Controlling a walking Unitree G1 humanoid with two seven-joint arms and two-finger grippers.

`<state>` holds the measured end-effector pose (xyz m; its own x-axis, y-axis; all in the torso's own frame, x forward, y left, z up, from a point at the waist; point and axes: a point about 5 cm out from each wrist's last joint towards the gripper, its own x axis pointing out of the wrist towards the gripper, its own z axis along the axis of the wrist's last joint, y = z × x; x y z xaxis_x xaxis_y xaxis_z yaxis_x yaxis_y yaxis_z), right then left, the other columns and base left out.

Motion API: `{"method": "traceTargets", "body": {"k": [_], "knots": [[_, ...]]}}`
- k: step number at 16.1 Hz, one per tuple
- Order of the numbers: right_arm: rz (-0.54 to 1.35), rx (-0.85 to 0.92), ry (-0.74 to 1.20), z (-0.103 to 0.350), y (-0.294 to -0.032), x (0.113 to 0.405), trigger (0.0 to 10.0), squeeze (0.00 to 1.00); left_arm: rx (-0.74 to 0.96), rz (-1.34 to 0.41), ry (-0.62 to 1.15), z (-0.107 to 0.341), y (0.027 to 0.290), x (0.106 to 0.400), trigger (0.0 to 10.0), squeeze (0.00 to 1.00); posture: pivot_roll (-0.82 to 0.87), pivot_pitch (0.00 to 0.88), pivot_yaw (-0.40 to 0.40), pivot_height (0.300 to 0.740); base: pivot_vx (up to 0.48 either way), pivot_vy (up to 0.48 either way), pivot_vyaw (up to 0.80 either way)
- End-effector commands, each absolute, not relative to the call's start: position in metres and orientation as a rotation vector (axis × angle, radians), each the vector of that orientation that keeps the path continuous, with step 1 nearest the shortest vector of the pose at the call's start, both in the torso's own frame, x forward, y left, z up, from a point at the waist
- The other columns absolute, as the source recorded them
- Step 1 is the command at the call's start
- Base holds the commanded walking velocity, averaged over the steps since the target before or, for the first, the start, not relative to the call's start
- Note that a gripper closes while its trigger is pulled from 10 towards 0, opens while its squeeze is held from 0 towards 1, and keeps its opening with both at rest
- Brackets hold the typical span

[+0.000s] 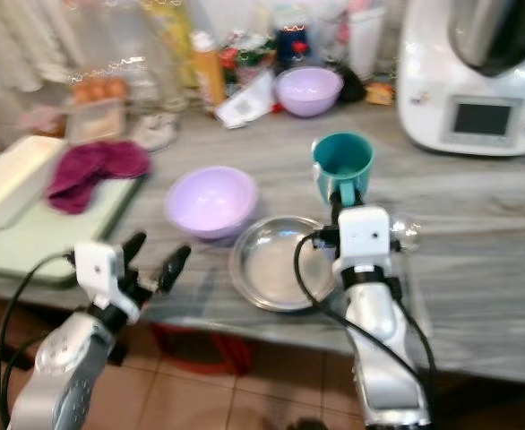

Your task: Setting the table

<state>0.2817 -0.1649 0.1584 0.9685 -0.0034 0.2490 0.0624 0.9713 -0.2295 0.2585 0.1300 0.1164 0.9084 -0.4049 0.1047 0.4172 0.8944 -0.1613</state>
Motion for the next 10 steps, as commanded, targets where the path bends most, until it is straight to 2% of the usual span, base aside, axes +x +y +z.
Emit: {"method": "traceTargets", "body": {"k": [1,7,10], "knots": [[-0.033,-0.232,-0.277,0.164,-0.162,0.282,10.0,0.00,-0.175,-0.442,-0.062,0.116,0.138,0.254,10.0,0.00,-0.14,0.102,0.090,0.740,0.000,0.000,0.00],[-0.032,-0.237,-0.279,0.164,-0.161,0.284,10.0,0.00,-0.155,-0.523,-0.069,0.117,0.151,0.241,10.0,0.00,-0.13,0.098,0.082,0.740,0.000,0.000,0.00],[-0.040,-0.240,-0.273,0.164,-0.163,0.286,10.0,0.00,-0.150,-0.604,-0.053,0.116,0.149,0.238,10.0,0.00,-0.13,0.094,0.083,0.740,0.000,0.000,0.00]]}}
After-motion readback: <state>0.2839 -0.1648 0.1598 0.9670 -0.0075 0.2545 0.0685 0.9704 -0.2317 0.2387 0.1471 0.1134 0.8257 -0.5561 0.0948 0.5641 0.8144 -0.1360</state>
